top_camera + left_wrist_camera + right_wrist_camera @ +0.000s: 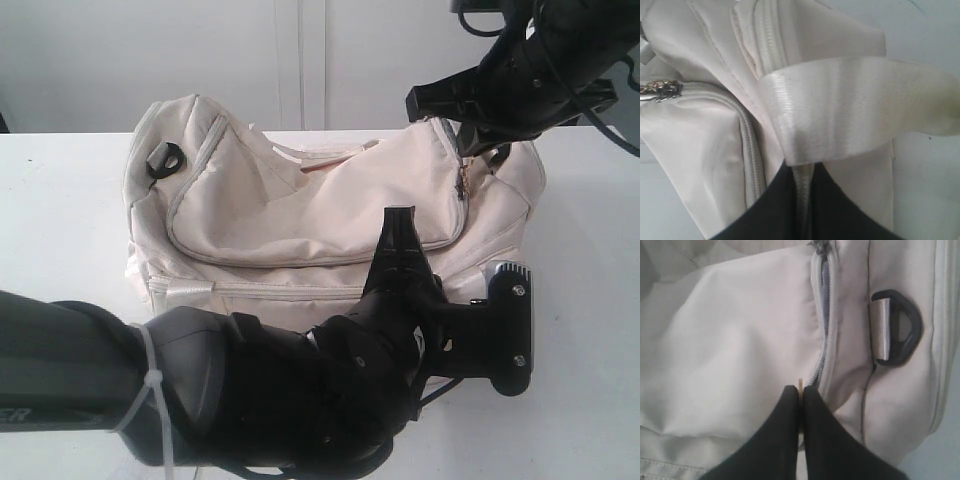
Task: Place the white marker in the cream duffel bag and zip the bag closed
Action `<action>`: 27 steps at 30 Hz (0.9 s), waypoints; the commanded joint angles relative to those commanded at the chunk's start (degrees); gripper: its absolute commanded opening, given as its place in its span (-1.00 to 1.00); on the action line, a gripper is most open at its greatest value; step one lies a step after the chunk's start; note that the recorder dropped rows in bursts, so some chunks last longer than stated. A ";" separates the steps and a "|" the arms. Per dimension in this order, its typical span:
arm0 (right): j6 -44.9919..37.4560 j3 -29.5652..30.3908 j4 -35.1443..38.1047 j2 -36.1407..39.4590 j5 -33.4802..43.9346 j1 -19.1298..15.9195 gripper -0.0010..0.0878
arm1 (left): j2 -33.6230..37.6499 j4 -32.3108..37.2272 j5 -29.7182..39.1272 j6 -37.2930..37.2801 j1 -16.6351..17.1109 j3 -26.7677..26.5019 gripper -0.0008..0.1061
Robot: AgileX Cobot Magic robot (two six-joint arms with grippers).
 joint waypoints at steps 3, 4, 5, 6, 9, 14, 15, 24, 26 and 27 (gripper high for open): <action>1.02 0.00 0.00 0.00 -1.24 0.00 -0.98 | 0.00 0.00 -0.12 0.00 0.00 0.00 -0.99; 1.13 0.00 0.00 0.00 -1.67 0.00 -0.98 | 0.00 0.00 -0.12 0.00 0.00 0.00 -0.99; 1.13 0.00 0.00 0.00 -2.17 0.00 -0.98 | 0.00 0.00 -0.12 0.00 0.00 0.00 -0.99; 1.13 0.00 0.00 0.00 -2.59 0.00 -0.98 | 0.00 0.00 -0.12 0.00 0.00 0.00 -0.99; 1.13 0.00 0.00 0.00 -3.63 0.00 -0.98 | 0.00 0.00 -0.22 0.00 0.00 0.00 -0.99; 1.67 0.00 0.00 0.00 -5.08 0.00 -0.98 | 0.00 0.00 -0.22 0.00 0.00 0.00 -0.99; 2.24 0.00 -0.59 0.00 -5.31 0.00 -0.98 | 0.00 0.00 -0.22 0.00 0.00 0.00 -0.99; 7.74 0.00 -7.18 0.00 -7.48 0.00 -0.98 | 0.00 0.00 -1.38 0.00 0.00 0.00 -0.99; 8.73 0.00 -7.71 0.00 -8.01 0.00 -0.98 | 0.00 0.00 -1.38 0.00 0.00 0.00 -0.99; 8.73 0.00 -7.71 0.11 -8.30 0.00 -0.98 | 0.00 0.00 -1.38 0.00 0.00 0.00 -0.99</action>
